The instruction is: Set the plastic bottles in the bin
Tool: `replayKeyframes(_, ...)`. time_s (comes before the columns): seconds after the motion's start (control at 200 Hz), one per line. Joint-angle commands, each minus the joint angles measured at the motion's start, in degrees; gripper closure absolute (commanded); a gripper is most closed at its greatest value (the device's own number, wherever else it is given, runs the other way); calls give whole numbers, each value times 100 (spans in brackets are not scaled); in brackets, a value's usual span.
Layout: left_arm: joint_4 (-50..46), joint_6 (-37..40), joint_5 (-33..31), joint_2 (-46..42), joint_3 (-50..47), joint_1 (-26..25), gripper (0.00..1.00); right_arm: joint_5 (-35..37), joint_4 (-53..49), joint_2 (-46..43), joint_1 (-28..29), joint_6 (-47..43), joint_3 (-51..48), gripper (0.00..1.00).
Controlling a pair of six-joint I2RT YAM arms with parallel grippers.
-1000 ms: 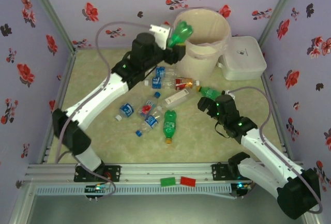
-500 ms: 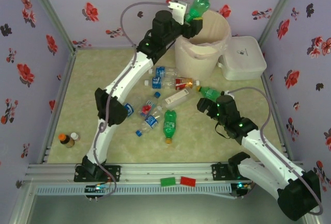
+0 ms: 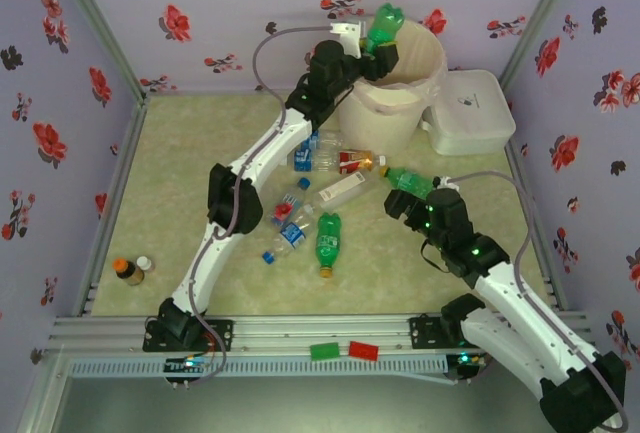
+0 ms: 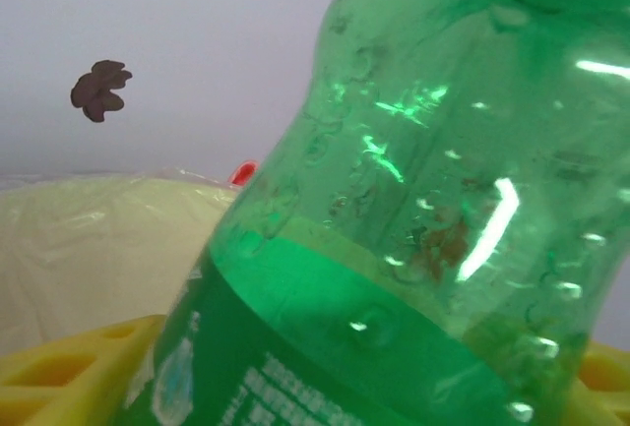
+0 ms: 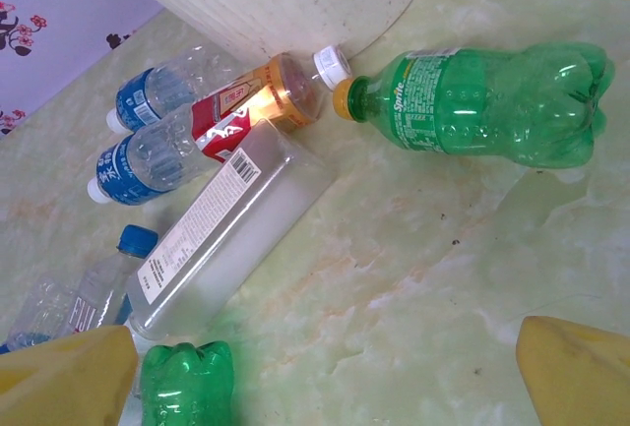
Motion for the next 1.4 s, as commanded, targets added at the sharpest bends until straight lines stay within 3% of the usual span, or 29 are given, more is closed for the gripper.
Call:
replayKeyframes(0.0, 442, -217, -34, -59, 290, 51, 7, 102, -130, -108, -14, -120, -92, 0)
replayKeyframes(0.045, 367, -188, -28, -112, 282, 62, 0, 103, -121, -109, -9, -115, -101, 0)
replayKeyframes(0.22, -13, -35, 176, -518, 148, 106, 0, 161, -34, -75, -13, -216, -139, 0)
replayKeyframes(0.415, -89, 360, 376, -1681, -1086, 123, 0, 561, -194, 94, -38, -871, 60, 0)
replayKeyframes(0.6, 330, 652, 380, -3113, -3116, 123, 0, 703, -332, 636, -435, -1682, 555, 0)
replayKeyframes(0.93, 620, 882, -272, -5811, -6890, 158, 0, 210, -540, 2735, -1102, -2891, 1872, 0)
replayKeyframes(1.195, 79, 336, -889, -7463, -9312, 176, 0, -562, -354, 3958, -1417, -3176, 2566, 1)
replayKeyframes(1.395, -261, -323, -1102, -8107, -10630, 209, 0, -918, -244, 4622, -1544, -3374, 2855, 0)
